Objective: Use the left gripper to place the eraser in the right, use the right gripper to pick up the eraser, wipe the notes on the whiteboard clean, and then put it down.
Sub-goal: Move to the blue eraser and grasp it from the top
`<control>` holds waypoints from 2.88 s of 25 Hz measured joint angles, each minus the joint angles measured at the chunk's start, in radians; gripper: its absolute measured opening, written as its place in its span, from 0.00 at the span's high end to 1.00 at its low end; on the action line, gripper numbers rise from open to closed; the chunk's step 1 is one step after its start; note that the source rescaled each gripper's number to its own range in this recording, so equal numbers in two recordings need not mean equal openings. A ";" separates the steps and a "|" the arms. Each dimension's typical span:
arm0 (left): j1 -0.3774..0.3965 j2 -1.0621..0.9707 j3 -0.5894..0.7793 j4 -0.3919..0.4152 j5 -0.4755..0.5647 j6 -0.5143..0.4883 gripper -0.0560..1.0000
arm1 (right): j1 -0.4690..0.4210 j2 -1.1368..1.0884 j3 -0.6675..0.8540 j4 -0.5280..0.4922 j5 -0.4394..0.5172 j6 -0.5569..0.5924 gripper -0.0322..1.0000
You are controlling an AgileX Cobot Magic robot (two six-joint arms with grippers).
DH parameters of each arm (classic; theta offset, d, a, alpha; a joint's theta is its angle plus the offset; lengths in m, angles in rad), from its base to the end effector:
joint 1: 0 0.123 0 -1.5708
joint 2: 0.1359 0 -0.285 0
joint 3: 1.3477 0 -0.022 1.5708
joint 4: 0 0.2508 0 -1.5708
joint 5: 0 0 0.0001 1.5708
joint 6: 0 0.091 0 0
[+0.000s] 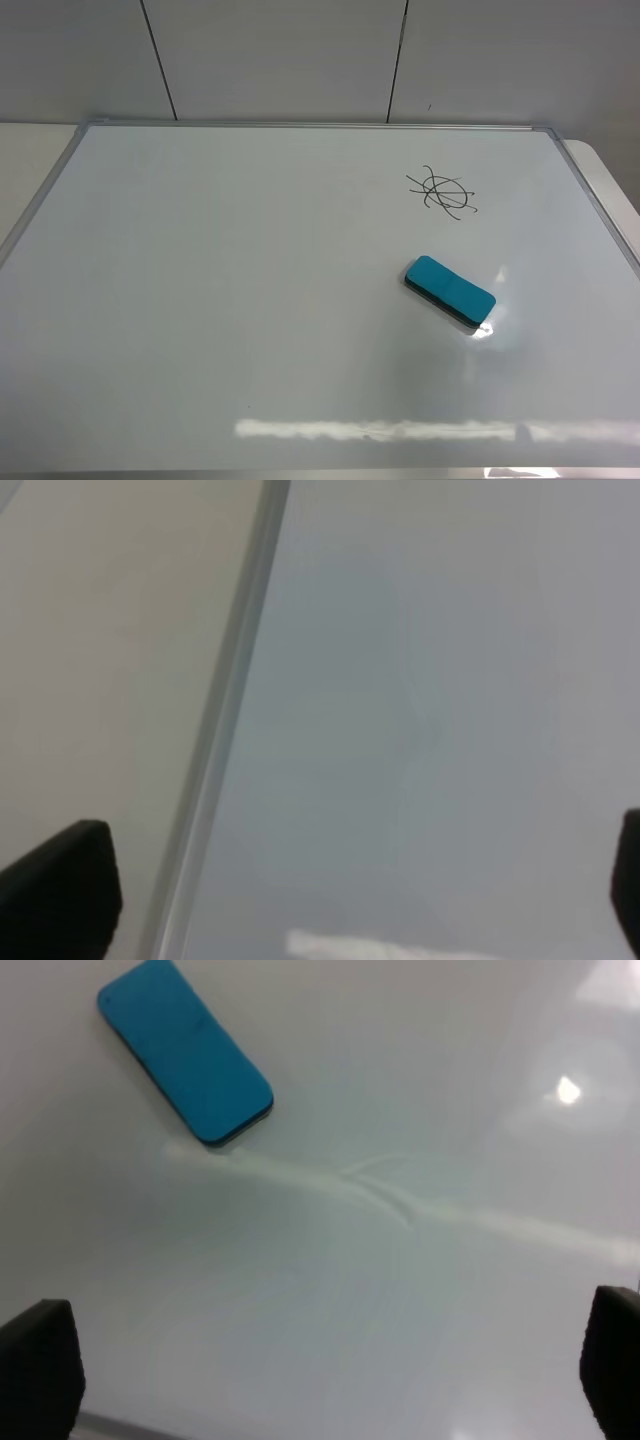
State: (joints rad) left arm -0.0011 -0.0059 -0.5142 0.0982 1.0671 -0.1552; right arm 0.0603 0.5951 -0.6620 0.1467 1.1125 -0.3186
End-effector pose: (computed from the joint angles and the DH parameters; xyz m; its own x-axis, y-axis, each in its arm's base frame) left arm -0.0079 0.0078 0.2810 -0.4312 -0.1066 -0.8959 -0.1230 0.9907 -0.0587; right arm 0.0835 0.0170 0.2999 -0.7544 -0.2945 -0.5867 -0.3352 0.9412 -0.0414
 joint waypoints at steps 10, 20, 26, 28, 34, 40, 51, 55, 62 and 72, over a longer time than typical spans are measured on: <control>0.000 0.000 0.000 0.000 0.000 0.000 0.00 | 0.153 0.671 -0.104 0.131 -0.278 -0.319 0.00; 0.000 0.000 0.000 0.000 0.000 0.000 0.00 | 0.242 0.969 -0.127 0.157 -0.465 -0.420 0.00; 0.000 0.000 0.000 0.000 0.000 0.000 0.00 | 0.242 1.021 -0.127 0.157 -0.584 -0.434 0.00; 0.000 0.000 0.000 0.000 0.000 0.000 0.00 | 0.242 1.044 -0.127 0.158 -0.592 -0.439 0.00; 0.000 0.000 0.000 0.000 0.000 0.000 0.00 | 0.260 1.085 -0.127 0.185 -0.617 -0.482 0.00; 0.000 0.000 0.000 0.000 0.000 0.000 0.00 | 0.266 1.133 -0.127 0.253 -0.640 -0.565 0.00; 0.000 0.000 0.000 0.000 0.000 0.000 0.00 | 0.266 1.133 -0.127 0.239 -0.669 -0.575 0.00; 0.000 0.000 0.000 0.000 0.000 0.000 0.00 | 0.266 1.142 -0.127 0.235 -0.670 -0.575 0.00; 0.000 0.000 0.000 0.000 0.000 0.000 0.00 | 0.266 1.163 -0.127 0.235 -0.665 -0.581 0.00; 0.000 0.000 0.000 0.000 0.000 0.000 0.00 | 0.266 1.164 -0.127 0.251 -0.666 -0.590 0.30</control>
State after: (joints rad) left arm -0.0011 -0.0059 -0.5142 0.0982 1.0671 -0.1552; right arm 0.3260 1.7591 -0.7891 0.3975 0.4461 -0.9083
